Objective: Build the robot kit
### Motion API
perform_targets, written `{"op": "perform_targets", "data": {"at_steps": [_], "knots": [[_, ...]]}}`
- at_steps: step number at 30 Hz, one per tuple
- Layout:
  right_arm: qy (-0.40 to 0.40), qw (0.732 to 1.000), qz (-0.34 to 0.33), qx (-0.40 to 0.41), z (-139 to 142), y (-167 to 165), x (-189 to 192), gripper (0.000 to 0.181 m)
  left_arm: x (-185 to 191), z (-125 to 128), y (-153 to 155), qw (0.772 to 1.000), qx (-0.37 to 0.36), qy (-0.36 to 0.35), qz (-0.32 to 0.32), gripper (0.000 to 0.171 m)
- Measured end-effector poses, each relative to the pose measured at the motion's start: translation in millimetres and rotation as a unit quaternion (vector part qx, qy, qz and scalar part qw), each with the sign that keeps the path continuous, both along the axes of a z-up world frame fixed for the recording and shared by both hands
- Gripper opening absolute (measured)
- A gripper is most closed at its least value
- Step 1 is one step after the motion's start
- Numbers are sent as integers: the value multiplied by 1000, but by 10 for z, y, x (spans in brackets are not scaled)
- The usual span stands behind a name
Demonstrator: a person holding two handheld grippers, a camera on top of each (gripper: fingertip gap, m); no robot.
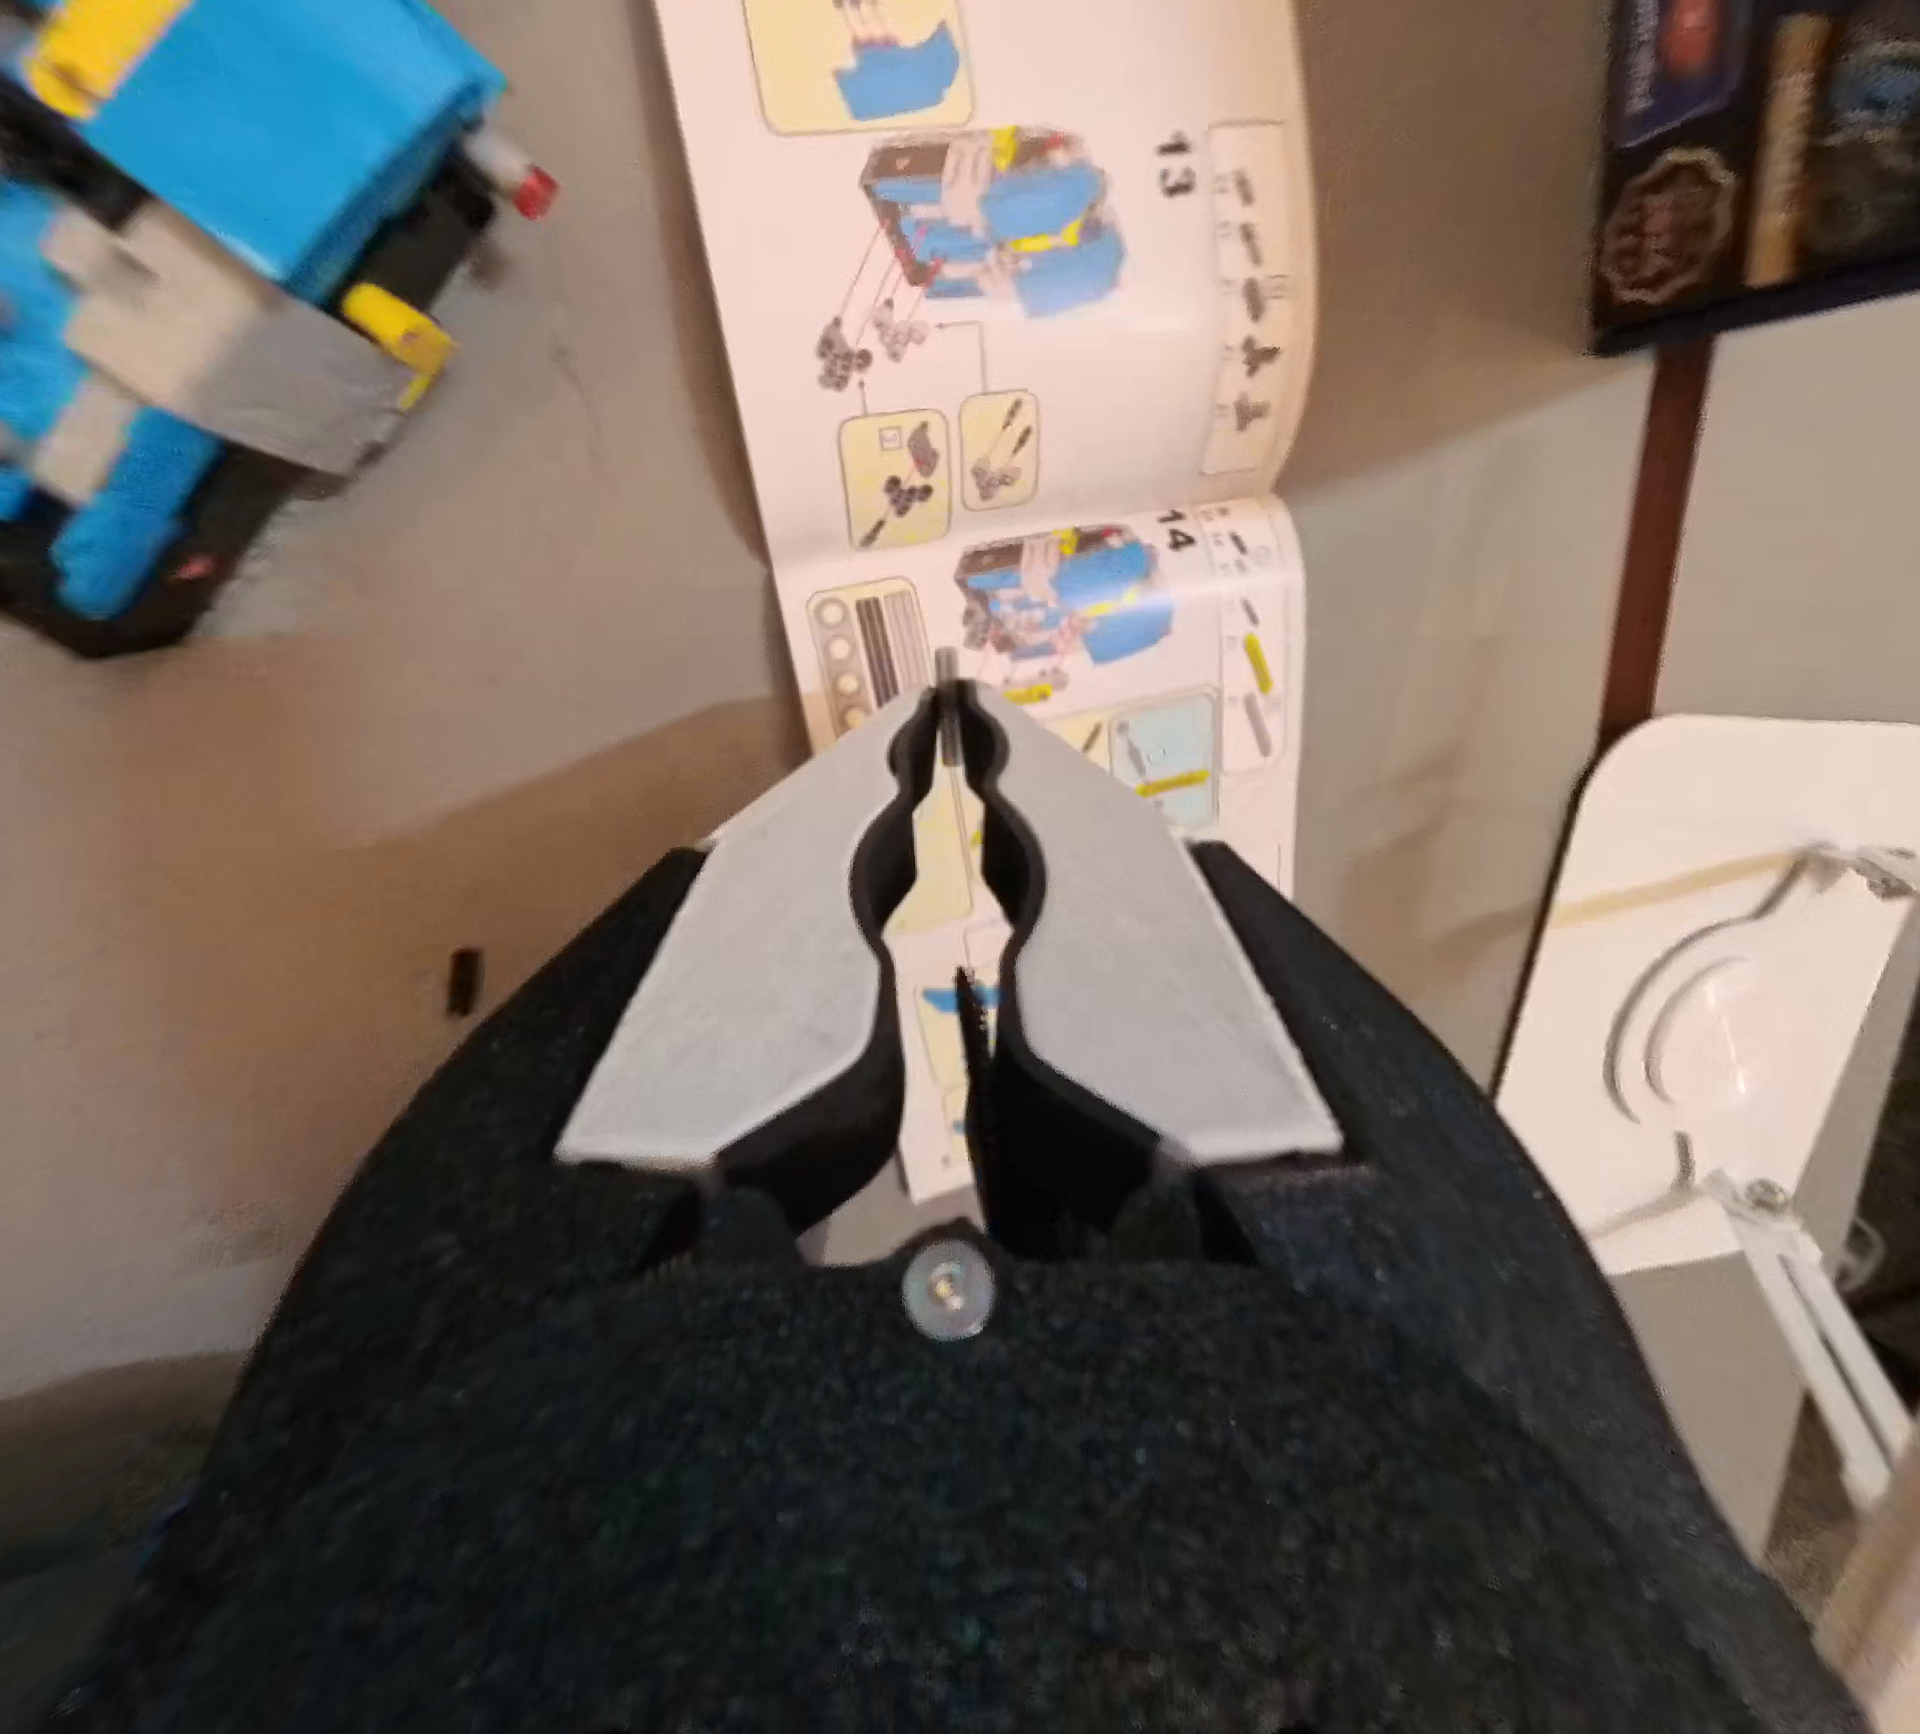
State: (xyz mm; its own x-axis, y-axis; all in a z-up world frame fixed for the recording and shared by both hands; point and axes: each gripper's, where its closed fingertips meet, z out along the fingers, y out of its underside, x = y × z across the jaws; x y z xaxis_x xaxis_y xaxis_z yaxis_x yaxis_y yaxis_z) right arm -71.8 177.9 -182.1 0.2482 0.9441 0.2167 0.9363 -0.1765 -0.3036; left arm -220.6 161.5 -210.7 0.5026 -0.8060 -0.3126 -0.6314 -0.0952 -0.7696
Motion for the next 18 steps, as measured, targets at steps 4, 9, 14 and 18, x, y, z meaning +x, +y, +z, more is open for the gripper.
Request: {"op": "perform_targets", "data": {"at_steps": [4, 9, 14, 18], "knots": [[109, 990, -64, -62, 665, -427, 285, 3, -13, 4, -1, 1000, -7, -5, -1, 40], [141, 948, -193, -208, 120, -1115, 592, 4, 1, -15, -23, 1000, 2, 8, -7, 40], [139, 954, -206, -165, -262, -1225, 682, 4, 9, -27, -34, 1000, 12, 18, -10, 41], [132, 962, -208, -116, -288, -1077, 638, 4, -3, -9, -25, 1000, -1, 4, -5, 40]]}}
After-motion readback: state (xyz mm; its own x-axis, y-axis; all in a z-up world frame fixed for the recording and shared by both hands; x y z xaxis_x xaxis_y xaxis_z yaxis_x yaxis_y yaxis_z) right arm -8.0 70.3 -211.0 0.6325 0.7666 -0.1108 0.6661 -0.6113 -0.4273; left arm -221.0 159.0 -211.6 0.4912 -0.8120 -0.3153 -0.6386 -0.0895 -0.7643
